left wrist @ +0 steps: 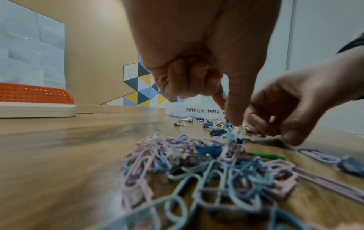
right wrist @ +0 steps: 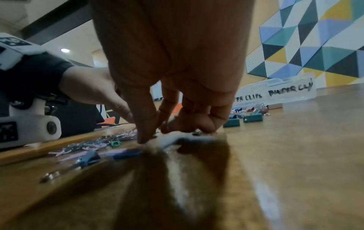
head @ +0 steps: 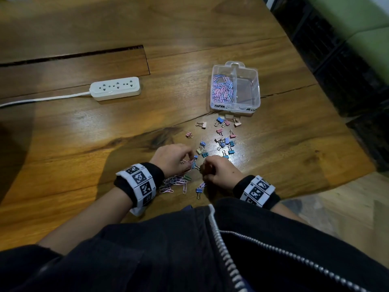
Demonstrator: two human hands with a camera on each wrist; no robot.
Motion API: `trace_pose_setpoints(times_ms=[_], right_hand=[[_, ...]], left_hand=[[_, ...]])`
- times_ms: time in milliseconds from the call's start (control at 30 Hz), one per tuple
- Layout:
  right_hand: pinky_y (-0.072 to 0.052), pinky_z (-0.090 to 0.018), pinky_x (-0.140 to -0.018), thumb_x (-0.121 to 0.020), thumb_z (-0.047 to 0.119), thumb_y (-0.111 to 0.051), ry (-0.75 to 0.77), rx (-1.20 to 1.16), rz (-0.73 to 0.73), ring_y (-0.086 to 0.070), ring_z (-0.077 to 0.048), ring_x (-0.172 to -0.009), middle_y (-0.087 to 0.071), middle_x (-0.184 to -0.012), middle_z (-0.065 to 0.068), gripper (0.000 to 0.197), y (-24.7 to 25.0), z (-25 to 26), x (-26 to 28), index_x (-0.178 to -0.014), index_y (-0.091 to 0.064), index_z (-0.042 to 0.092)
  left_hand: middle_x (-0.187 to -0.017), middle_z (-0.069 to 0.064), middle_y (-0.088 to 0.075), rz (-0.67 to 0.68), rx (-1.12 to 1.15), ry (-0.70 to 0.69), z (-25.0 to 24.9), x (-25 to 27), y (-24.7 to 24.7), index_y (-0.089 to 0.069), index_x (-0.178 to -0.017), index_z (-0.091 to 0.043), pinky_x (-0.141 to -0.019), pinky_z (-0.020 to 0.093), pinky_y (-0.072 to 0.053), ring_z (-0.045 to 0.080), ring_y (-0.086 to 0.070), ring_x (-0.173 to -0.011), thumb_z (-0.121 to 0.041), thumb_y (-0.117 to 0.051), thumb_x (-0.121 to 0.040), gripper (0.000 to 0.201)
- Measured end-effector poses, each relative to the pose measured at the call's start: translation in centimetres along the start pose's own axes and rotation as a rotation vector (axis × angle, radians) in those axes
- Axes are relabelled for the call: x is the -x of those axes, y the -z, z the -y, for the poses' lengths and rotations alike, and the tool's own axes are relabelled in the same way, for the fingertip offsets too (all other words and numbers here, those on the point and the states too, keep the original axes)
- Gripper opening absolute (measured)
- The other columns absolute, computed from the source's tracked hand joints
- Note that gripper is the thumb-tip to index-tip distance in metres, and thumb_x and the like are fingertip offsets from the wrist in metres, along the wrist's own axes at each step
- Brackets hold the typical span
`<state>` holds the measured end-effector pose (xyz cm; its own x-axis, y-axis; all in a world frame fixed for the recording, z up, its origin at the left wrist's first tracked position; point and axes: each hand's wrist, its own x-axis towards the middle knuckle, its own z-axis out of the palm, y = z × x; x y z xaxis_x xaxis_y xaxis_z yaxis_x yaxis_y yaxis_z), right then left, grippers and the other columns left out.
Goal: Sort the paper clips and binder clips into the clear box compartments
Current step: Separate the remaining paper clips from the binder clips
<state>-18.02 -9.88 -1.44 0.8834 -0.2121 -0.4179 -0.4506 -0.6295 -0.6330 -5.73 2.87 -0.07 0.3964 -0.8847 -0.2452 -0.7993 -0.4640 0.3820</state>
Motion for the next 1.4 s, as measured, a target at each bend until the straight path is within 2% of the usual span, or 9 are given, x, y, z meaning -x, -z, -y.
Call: trace_pose_setpoints(times_ms=[200,300,400,533,767,900,1067,1200,1400], right_hand=[[-0.044,-0.024,-0.081,-0.081,0.016,-0.065,0.058,-0.187,-0.084,-0.053,-0.015,-0.09,-0.059,-0.099,-0.003,0.03,0.1,0.8,0.3,-0.109,-0.06,0.006],[-0.039,-0.007,-0.066,-0.083,0.01,-0.061,0.053,-0.249,-0.04,-0.049,-0.008,-0.077,-0.056,-0.082,0.005,0.018,0.4,1.1,0.1,-0.098,-0.063,0.0],[-0.039,0.001,-0.063,-0.082,0.01,-0.062,0.046,-0.272,-0.027,-0.052,-0.009,-0.076,-0.067,-0.092,-0.012,0.018,0.6,0.9,0.0,-0.095,-0.065,-0.003],[-0.046,-0.014,-0.072,-0.081,0.011,-0.063,0.063,-0.29,-0.052,-0.062,-0.023,-0.085,-0.068,-0.096,-0.019,0.02,0.4,0.7,0.2,-0.094,-0.067,-0.003],[-0.05,-0.037,-0.08,-0.08,0.009,-0.065,0.16,-0.29,-0.136,-0.063,-0.029,-0.085,-0.069,-0.091,-0.019,0.016,-0.2,0.1,0.6,-0.092,-0.069,-0.002],[-0.048,-0.03,-0.08,-0.082,0.004,-0.06,0.156,-0.386,-0.108,-0.061,-0.023,-0.086,-0.068,-0.096,-0.019,0.018,-0.5,-0.1,0.6,-0.097,-0.067,-0.004],[-0.047,-0.019,-0.072,-0.087,0.004,-0.052,0.078,-0.542,0.007,-0.058,-0.005,-0.073,-0.064,-0.082,-0.003,0.017,-0.3,-0.6,0.6,-0.098,-0.064,-0.003],[-0.047,-0.018,-0.066,-0.088,0.005,-0.051,0.085,-0.548,0.03,-0.056,-0.005,-0.068,-0.058,-0.074,0.003,0.013,-0.1,-0.4,0.4,-0.083,-0.062,0.009],[-0.051,-0.018,-0.065,-0.086,0.005,-0.054,0.07,-0.606,-0.076,-0.058,0.005,-0.062,-0.06,-0.076,-0.002,0.016,0.4,-0.6,0.3,-0.092,-0.062,-0.007]], left_hand=[[-0.087,-0.003,-0.053,-0.032,0.315,-0.024,-0.2,-0.2,0.2,-0.069,-0.09,-0.014,-0.076,0.033,-0.047,0.012,-0.048,-0.082,-0.027,-0.074,-0.073,0.021],[-0.088,-0.005,-0.059,-0.059,0.459,-0.031,-0.4,-0.1,0.3,-0.071,-0.085,-0.013,-0.082,0.03,-0.046,0.015,-0.056,-0.088,-0.019,-0.077,-0.07,0.018],[-0.094,0.003,-0.07,-0.01,0.428,-0.059,-0.4,-0.1,0.7,-0.069,-0.088,-0.009,-0.082,0.023,-0.047,0.011,-0.063,-0.089,-0.015,-0.073,-0.075,0.015],[-0.096,0.004,-0.068,0.06,0.265,-0.08,-0.8,0.2,0.9,-0.063,-0.093,-0.01,-0.083,0.027,-0.05,0.015,-0.062,-0.091,-0.015,-0.067,-0.08,0.014],[-0.078,-0.008,-0.061,0.143,0.328,-0.064,-0.8,0.1,1.2,-0.063,-0.088,-0.009,-0.063,0.009,-0.044,0.005,-0.056,-0.07,-0.018,-0.074,-0.075,0.02],[-0.067,-0.016,-0.054,0.158,0.376,-0.016,-0.5,0.0,1.1,-0.065,-0.085,-0.008,-0.06,0.009,-0.043,-0.005,-0.052,-0.062,-0.023,-0.079,-0.068,0.026],[-0.09,-0.008,-0.065,0.065,0.49,-0.088,-0.5,0.3,0.9,-0.068,-0.093,-0.01,-0.075,0.003,-0.037,-0.007,-0.054,-0.082,-0.019,-0.08,-0.066,0.031],[-0.098,0.001,-0.071,0.078,0.531,-0.074,-0.7,0.4,1.0,-0.07,-0.096,-0.009,-0.089,0.019,-0.046,0.004,-0.061,-0.089,-0.014,-0.077,-0.069,0.029],[-0.101,0.008,-0.072,0.079,0.532,-0.047,-0.3,0.6,1.5,-0.07,-0.1,-0.009,-0.089,0.035,-0.051,0.017,-0.066,-0.092,-0.019,-0.074,-0.073,0.029]])
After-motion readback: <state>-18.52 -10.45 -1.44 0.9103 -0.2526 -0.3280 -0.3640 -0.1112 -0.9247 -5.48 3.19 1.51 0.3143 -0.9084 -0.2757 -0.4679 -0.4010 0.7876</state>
